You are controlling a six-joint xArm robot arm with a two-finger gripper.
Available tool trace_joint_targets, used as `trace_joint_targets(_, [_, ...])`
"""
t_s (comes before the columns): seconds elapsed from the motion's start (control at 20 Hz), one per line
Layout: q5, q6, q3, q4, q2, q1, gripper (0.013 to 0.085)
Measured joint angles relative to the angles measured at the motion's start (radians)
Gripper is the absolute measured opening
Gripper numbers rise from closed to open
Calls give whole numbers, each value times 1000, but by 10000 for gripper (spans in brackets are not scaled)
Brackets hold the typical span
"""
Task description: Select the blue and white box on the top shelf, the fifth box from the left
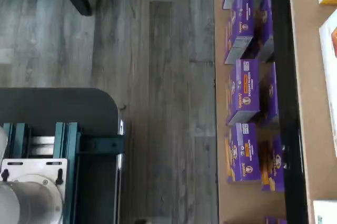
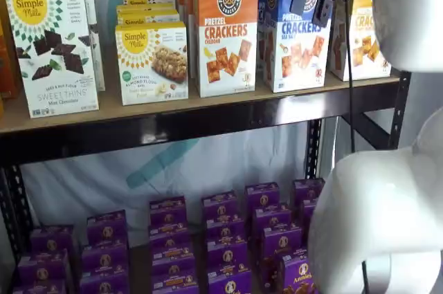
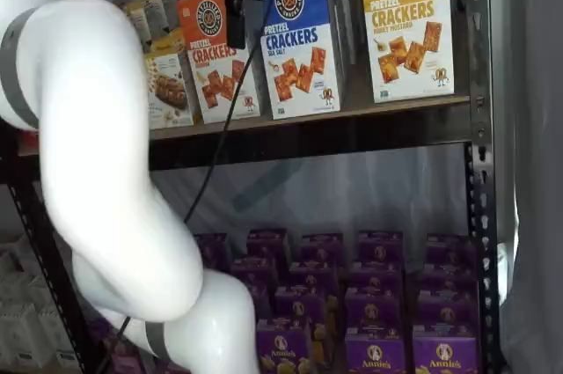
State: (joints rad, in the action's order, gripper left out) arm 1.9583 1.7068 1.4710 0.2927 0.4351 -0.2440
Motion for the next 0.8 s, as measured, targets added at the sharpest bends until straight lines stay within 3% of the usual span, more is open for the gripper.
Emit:
trace_joint_targets(0.15, [58, 7, 26, -7, -14, -8, 850])
trace_joint_targets(0.4, [73, 24, 20, 10, 3, -36, 850])
trace_joint_targets(0.7, [16, 51, 8, 185, 37, -155, 850])
trace_joint_targets(0.8, [-17, 52, 1, 224, 50, -177, 850])
